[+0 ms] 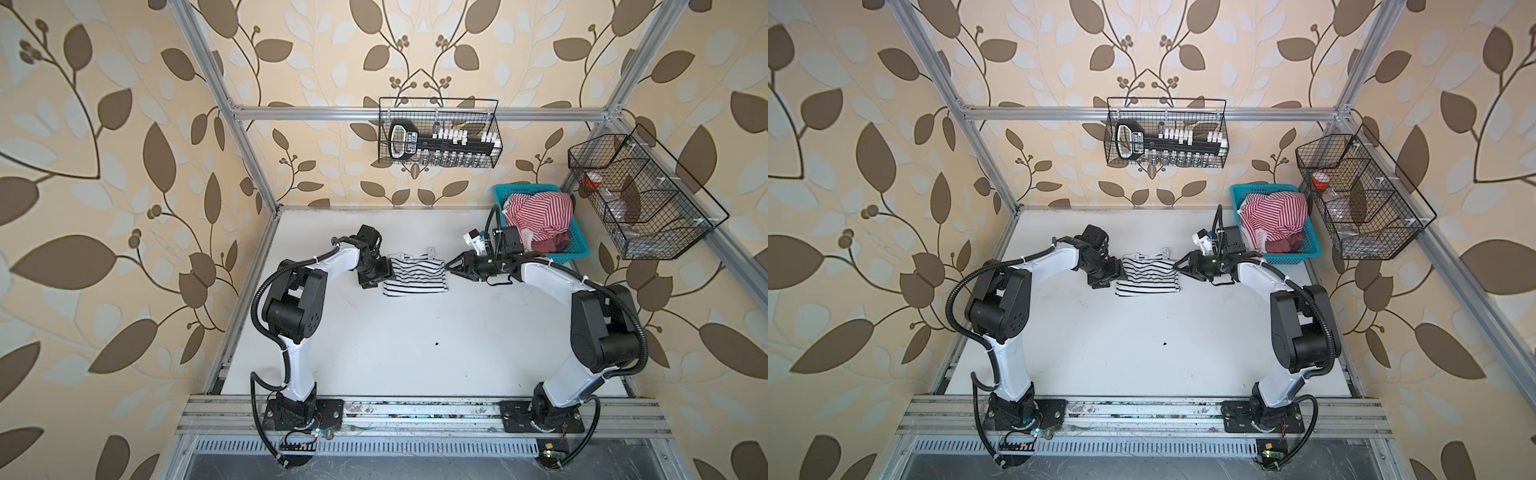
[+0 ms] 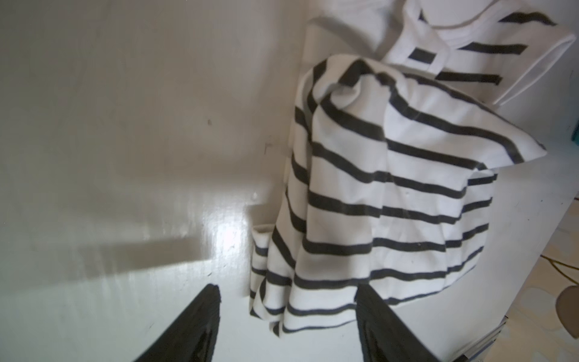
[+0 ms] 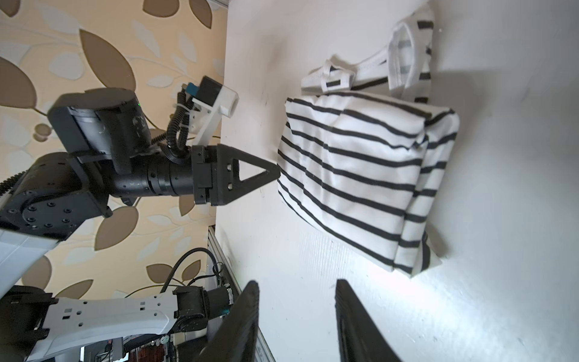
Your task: Fold and stack the tank tops
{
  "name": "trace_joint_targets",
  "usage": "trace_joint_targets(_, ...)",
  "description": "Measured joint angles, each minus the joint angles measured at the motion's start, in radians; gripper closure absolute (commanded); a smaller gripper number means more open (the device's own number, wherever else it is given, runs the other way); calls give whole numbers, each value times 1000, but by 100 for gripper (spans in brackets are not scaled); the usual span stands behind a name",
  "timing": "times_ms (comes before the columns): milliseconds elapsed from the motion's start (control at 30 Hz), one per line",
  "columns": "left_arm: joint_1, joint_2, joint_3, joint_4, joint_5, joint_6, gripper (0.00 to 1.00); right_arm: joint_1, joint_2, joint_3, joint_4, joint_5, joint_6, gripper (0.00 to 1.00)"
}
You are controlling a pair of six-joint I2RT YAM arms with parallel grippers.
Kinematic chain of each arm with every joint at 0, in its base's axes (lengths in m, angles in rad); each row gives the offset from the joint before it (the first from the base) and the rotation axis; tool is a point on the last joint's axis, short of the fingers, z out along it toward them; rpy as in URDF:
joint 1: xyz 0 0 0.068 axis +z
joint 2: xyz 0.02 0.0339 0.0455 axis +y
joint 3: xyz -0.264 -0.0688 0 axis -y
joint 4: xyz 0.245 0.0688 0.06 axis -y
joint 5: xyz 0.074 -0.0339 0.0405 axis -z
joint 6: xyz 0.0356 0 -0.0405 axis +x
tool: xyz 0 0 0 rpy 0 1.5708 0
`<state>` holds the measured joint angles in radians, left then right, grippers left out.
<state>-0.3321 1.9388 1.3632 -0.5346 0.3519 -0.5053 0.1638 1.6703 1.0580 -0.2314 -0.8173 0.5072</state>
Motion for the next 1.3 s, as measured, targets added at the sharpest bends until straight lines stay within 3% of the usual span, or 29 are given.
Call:
trace_joint_targets(367,-2,106,40,148,80,-48,29,-43,-114,-93,-9,6,-3,60)
trace_joint_targets(500,-22,122,55,161,85,-53,36,-45,-138,-106,-8,6,-4,60)
trace_joint_targets(700,-71,179,146,77,24,-45,65,-48,-159,-135,-4,6,-3,60)
trace_joint_targets(800,-95,216,207,15,-21,-51,96,-51,-169,-146,-5,6,-5,60)
trace_joint_targets(833,-101,230,227,-5,-28,-49,100,-54,-174,-148,-6,6,-6,60)
trace_joint_targets(1100,-83,303,405,-189,-145,10,100,-79,-198,-157,-10,6,-19,61)
trace_joint_targets(1300,74,341,499,-286,-250,129,100,-79,-197,-166,-9,5,-22,61)
